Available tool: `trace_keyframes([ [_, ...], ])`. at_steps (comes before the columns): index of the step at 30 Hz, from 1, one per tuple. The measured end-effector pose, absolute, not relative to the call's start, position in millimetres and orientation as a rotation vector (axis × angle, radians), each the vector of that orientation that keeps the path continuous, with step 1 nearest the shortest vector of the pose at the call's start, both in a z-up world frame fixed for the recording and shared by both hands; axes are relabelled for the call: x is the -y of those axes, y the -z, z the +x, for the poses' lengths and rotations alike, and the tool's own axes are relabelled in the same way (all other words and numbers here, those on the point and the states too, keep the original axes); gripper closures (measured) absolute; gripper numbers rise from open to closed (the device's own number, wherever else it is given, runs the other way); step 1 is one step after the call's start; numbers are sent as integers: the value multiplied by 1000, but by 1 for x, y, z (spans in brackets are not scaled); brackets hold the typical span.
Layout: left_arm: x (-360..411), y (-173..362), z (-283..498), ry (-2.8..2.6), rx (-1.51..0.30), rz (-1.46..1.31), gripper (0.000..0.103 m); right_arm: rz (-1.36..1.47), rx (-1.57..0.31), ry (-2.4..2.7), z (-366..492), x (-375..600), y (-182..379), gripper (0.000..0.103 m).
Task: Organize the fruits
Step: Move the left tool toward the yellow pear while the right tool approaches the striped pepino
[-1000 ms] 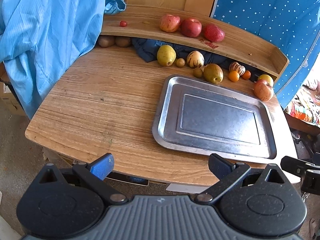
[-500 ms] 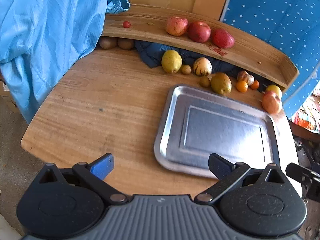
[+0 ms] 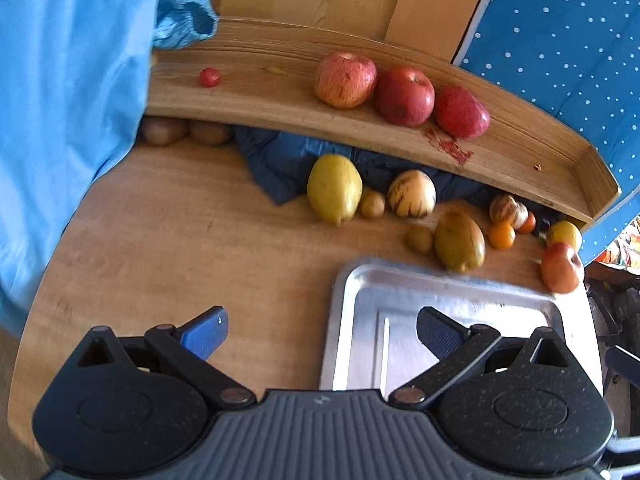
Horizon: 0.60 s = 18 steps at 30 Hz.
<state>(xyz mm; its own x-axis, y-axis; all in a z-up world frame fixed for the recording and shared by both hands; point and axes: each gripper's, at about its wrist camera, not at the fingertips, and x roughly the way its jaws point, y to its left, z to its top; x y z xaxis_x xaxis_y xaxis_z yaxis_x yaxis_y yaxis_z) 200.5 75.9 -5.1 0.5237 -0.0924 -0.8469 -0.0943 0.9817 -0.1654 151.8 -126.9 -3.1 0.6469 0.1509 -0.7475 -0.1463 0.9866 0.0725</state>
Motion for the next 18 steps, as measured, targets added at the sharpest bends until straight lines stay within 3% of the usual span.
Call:
trace_keyframes([
  [18,-116,59,326,178,-1168,-298,1,-202,-919,-187,246,49,43,1],
])
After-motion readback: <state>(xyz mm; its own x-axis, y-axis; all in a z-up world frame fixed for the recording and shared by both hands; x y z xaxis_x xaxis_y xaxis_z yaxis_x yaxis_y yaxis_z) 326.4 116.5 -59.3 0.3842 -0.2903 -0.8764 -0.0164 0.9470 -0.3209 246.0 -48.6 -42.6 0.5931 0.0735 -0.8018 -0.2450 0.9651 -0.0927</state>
